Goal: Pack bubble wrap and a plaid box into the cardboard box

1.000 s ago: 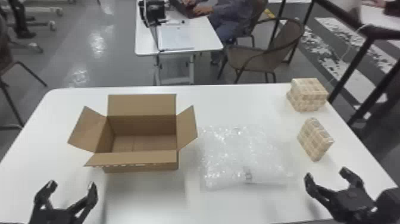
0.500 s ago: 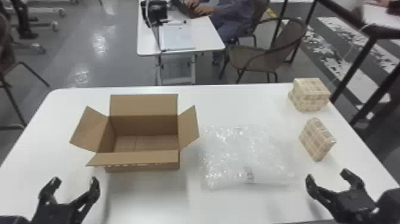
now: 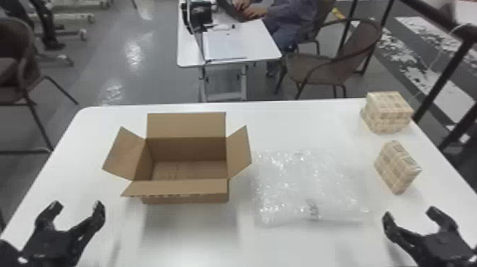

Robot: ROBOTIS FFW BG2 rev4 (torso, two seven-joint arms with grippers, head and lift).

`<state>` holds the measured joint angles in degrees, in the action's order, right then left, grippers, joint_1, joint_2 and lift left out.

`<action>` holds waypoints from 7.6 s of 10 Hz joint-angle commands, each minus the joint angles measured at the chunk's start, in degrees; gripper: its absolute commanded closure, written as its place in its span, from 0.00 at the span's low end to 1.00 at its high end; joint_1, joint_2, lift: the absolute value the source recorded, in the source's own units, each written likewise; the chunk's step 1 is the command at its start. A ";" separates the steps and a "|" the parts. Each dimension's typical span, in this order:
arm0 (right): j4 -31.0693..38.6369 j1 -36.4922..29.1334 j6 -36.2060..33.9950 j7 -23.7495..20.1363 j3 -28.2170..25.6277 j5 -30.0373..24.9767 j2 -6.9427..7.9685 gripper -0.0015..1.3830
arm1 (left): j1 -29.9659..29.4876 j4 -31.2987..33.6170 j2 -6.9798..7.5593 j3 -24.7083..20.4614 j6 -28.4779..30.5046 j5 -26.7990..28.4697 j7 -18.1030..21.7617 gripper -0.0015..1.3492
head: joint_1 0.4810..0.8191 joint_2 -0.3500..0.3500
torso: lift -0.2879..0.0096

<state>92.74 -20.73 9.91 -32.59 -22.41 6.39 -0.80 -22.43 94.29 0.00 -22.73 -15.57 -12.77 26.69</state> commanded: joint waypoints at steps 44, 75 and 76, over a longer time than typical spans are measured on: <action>18.71 30.84 -97.28 14.66 15.91 -0.67 -5.79 0.10 | 18.13 -10.00 3.52 14.91 6.87 -17.37 -0.24 0.89 | 0.63 0.57 | 0.60; 34.62 24.51 -81.63 1.91 1.32 20.42 -6.76 0.73 | 15.14 -10.53 4.13 23.52 -8.95 -17.46 -17.38 0.89 | 0.63 0.52 | 0.60; 31.19 25.74 -78.38 1.91 4.92 22.44 -6.32 0.73 | 15.14 -10.61 4.31 23.87 -9.65 -17.46 -17.82 0.89 | 0.63 0.54 | 0.60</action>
<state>125.72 4.34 -70.21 -30.67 -19.39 27.66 -7.29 -7.33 83.71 4.21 0.96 -24.80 -30.25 8.93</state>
